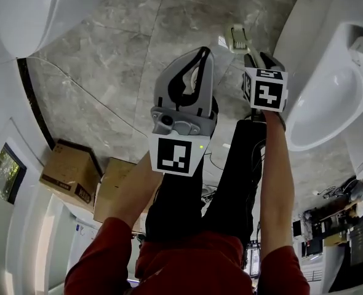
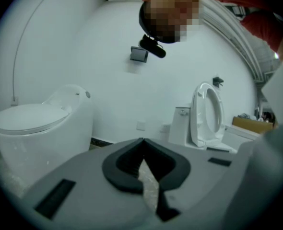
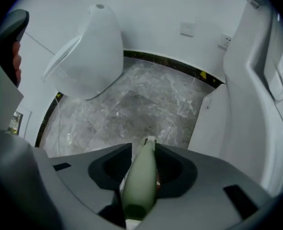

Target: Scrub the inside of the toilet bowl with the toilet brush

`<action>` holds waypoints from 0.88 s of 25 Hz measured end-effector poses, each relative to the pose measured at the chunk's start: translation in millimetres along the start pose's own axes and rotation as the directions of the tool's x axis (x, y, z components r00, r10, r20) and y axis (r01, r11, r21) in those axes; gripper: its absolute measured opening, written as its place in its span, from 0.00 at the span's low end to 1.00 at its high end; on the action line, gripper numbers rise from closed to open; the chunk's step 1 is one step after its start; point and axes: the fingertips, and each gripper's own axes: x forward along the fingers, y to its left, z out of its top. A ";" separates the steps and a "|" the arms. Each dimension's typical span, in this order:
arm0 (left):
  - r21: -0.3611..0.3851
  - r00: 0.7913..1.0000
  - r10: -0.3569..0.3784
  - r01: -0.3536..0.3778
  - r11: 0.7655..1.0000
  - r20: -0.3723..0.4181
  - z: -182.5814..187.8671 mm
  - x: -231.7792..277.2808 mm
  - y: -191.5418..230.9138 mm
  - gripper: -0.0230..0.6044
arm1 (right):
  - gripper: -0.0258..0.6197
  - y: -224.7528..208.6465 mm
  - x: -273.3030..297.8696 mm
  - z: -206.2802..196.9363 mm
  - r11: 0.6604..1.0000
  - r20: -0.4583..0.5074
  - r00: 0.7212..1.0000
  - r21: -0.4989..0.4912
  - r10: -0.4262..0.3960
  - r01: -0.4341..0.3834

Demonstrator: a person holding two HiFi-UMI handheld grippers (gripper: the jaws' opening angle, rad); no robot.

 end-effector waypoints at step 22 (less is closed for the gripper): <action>0.121 0.998 -0.008 0.000 0.993 0.068 149.9 -45.6 -137.6 0.04 | 0.20 -38.2 -259.2 -28.5 0.997 0.324 0.946 0.067 0.003 -0.026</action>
